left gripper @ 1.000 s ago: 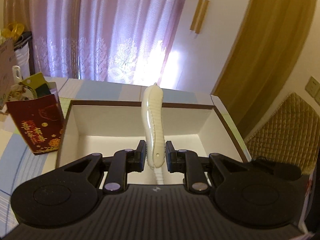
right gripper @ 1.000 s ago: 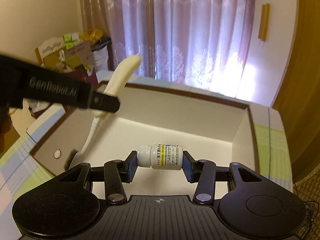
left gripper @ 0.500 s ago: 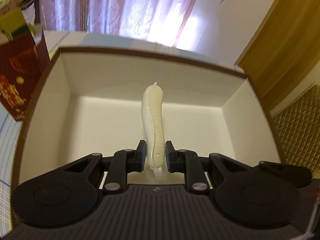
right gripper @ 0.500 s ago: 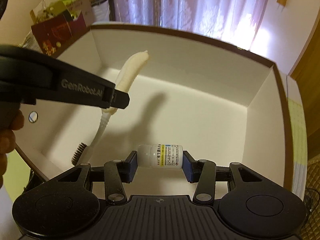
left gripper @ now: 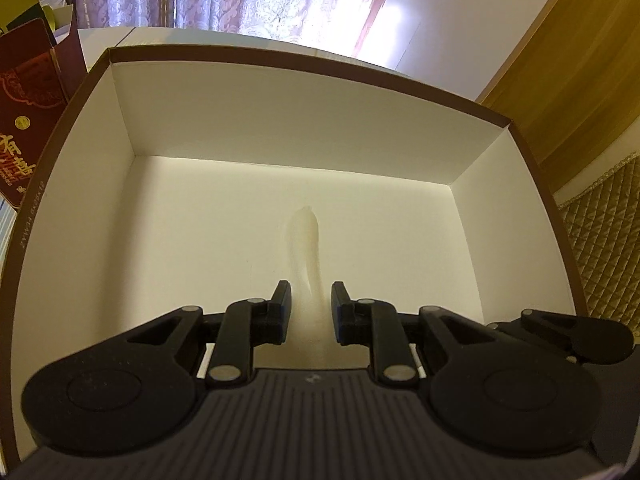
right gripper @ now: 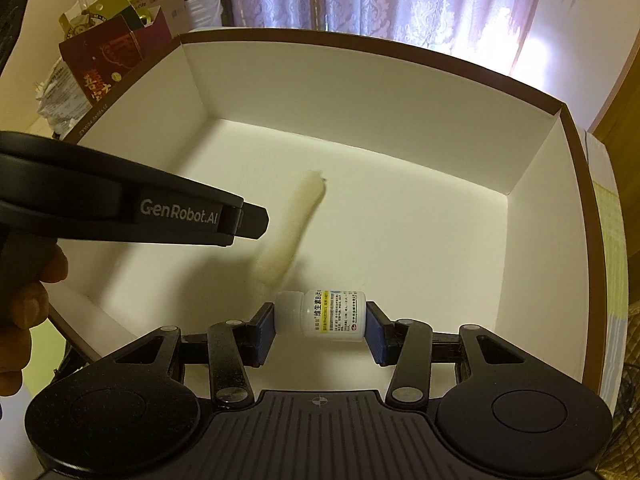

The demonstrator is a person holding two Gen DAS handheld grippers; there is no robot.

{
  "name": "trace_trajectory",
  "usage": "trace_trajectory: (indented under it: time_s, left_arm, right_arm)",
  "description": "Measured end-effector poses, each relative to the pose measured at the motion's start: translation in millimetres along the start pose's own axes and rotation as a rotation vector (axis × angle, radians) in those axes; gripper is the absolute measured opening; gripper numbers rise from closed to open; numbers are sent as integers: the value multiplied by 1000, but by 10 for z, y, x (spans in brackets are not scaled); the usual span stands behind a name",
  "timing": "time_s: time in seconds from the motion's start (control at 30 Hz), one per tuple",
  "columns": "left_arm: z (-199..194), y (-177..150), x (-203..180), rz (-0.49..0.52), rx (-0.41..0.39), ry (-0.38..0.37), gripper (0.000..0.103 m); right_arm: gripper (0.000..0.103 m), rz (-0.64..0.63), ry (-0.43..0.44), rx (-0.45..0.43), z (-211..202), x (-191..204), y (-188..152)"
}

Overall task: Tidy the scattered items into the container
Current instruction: 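Open both tools to drop the hair dryer and pill bottle into the box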

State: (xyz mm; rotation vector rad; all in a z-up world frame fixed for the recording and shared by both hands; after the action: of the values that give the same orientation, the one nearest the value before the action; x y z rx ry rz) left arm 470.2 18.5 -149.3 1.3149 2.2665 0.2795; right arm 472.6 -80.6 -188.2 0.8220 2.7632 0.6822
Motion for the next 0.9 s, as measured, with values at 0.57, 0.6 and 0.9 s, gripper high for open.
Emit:
trace_trajectory:
  time_s: [0.57, 0.6, 0.9]
  left_arm:
    - [-319, -28, 49, 38, -51, 29, 42]
    - [-343, -36, 47, 46, -56, 33, 43]
    - [-592, -120, 43, 91, -97, 51, 54]
  right_arm:
    - [99, 34, -29, -31, -236, -43, 19]
    - [99, 36, -30, -32, -263, -43, -5]
    - [99, 62, -56, -71, -450, -4, -14]
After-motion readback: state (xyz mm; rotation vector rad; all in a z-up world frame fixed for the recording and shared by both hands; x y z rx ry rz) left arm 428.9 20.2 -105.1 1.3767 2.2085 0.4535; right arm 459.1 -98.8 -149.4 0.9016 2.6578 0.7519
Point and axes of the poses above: each gripper's, at about its wrist camera, not at the fingertips, and z roughly the way its jaws point, x to its left, y to its top, the point moved 9 cm from there along z, roughly the way its jaws point, and after that the axes turned 12 degrees about -z, right-handed, at the moved point
